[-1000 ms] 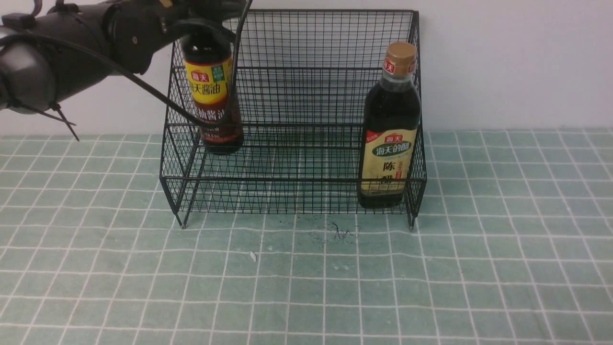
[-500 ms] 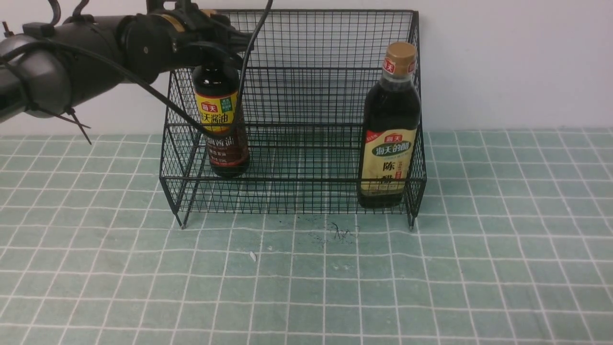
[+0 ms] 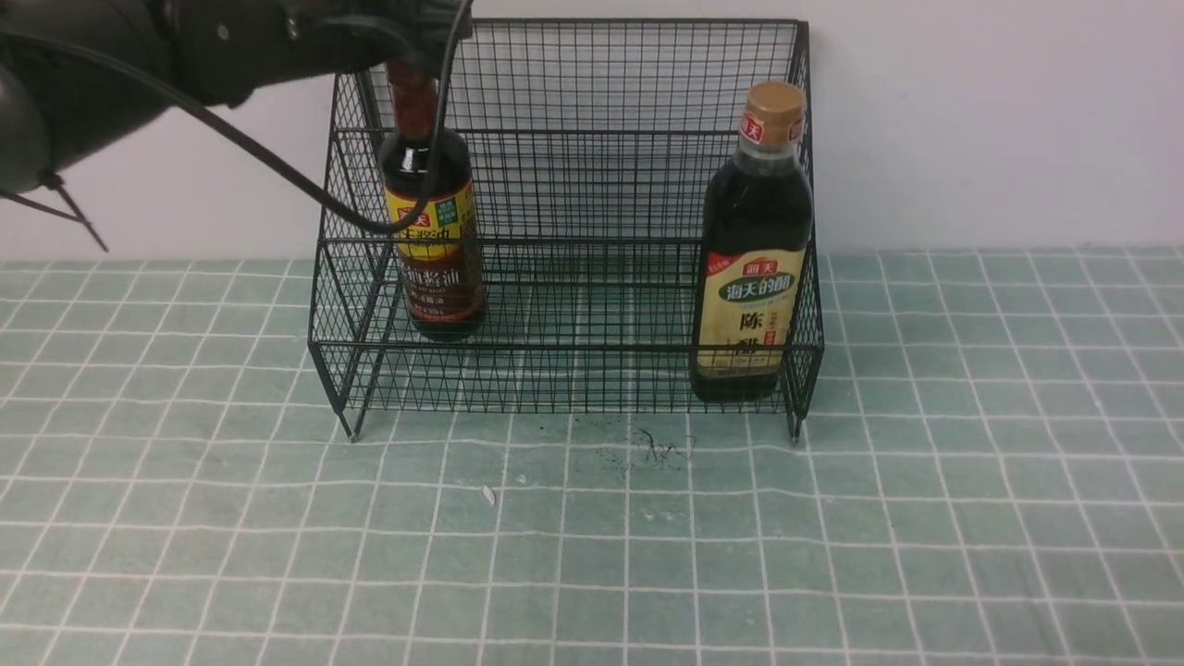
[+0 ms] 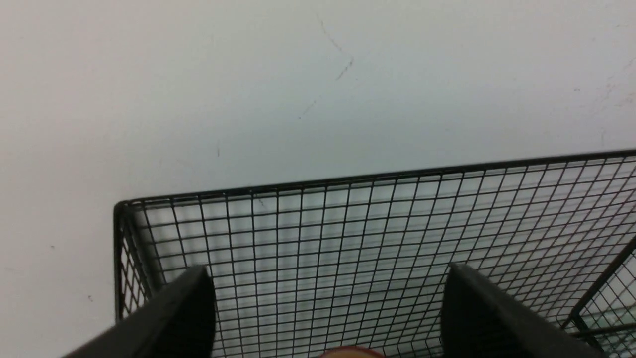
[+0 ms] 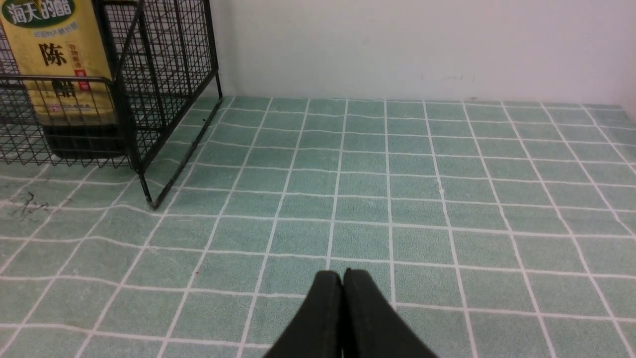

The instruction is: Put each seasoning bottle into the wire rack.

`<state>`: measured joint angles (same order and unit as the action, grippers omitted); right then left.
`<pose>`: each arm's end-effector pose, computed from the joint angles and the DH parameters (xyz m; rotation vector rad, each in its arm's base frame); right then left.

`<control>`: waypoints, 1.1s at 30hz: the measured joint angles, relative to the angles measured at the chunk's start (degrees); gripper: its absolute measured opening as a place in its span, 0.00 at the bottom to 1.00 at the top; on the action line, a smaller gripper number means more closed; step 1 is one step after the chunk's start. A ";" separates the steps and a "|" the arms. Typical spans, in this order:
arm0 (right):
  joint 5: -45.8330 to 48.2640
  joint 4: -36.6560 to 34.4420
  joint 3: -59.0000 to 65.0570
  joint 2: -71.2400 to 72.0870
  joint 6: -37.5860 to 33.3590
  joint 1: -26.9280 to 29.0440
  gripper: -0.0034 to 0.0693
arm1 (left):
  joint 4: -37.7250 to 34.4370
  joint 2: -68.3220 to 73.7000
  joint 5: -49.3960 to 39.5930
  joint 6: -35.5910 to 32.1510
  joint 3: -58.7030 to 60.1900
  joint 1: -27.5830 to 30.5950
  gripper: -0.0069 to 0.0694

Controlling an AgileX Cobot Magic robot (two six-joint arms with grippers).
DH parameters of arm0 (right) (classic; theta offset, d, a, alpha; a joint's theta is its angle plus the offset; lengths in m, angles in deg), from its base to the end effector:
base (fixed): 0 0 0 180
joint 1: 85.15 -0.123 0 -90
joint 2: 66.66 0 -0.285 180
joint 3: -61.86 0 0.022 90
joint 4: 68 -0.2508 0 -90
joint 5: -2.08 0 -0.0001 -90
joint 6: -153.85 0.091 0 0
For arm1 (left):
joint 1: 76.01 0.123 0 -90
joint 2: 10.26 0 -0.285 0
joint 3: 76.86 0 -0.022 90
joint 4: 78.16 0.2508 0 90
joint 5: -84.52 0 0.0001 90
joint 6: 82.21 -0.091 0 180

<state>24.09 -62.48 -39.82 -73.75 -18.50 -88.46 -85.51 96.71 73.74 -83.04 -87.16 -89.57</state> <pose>0.0523 -0.0003 0.1730 0.0121 1.8731 0.0365 0.4094 -0.1010 0.3611 0.1342 1.8773 -0.2618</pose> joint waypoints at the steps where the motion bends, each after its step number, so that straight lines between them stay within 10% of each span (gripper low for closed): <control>1: 0.00 0.00 0.00 0.00 0.00 0.00 0.03 | 0.00 -0.64 -0.80 -0.05 0.00 0.00 0.82; 6: 0.00 0.00 0.00 0.00 0.00 0.00 0.03 | 0.12 -8.31 -11.06 -0.07 0.00 0.00 0.76; 16: 0.00 0.00 0.00 0.00 0.00 0.00 0.03 | -0.24 -31.28 -41.41 -0.12 -0.12 0.00 0.12; 33: 0.00 0.00 0.00 0.00 0.00 0.00 0.03 | -5.91 -51.03 -53.32 -2.12 -0.59 0.00 0.08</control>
<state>24.09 -62.48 -39.82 -73.75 -18.50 -88.46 -91.42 45.68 20.42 -85.16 -87.75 -89.57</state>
